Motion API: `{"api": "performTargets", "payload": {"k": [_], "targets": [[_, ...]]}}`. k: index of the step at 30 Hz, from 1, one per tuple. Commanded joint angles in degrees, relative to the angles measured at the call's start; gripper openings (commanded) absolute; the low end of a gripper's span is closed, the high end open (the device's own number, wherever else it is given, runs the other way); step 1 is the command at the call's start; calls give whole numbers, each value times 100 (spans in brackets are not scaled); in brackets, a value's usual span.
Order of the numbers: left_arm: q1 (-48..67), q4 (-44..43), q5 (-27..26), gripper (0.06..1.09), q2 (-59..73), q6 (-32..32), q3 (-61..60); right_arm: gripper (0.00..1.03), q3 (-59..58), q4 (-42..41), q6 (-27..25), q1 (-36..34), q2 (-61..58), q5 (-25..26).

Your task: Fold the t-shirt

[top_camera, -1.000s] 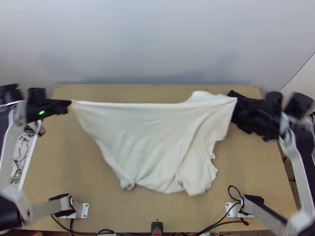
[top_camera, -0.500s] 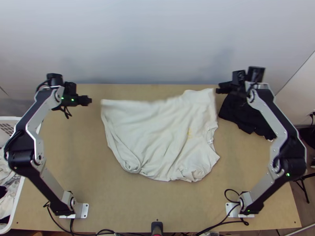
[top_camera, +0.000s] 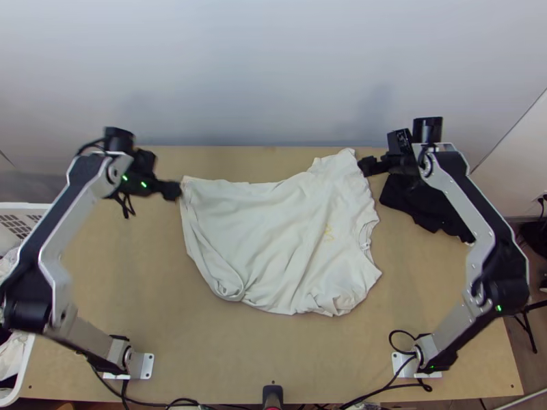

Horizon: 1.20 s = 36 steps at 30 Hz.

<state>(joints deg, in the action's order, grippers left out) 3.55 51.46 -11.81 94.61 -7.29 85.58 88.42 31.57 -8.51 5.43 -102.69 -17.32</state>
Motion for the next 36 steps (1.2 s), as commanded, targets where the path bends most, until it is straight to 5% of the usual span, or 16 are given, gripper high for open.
{"api": "performTargets", "payload": {"k": [1,4,9,17,20,36], "targets": [[1912,1191,259,104,-1445,210,-912,99,-660,1334,-326,406,1305,1],[3011,1138,953,103,-1647,254,-1500,99,-1345,1738,-388,977,2060,10],[4022,1208,970,103,-1647,351,-1720,97,-2286,2107,-370,1768,2887,18],[4997,1226,1014,103,-1340,580,-1738,96,-2954,2160,-344,1786,3282,10],[5331,1085,1480,100,-1234,685,-1843,96,-3103,2151,-344,1865,3309,10],[5577,391,1884,100,-188,1072,-1834,96,-3411,2134,-326,1900,3563,18]]}}
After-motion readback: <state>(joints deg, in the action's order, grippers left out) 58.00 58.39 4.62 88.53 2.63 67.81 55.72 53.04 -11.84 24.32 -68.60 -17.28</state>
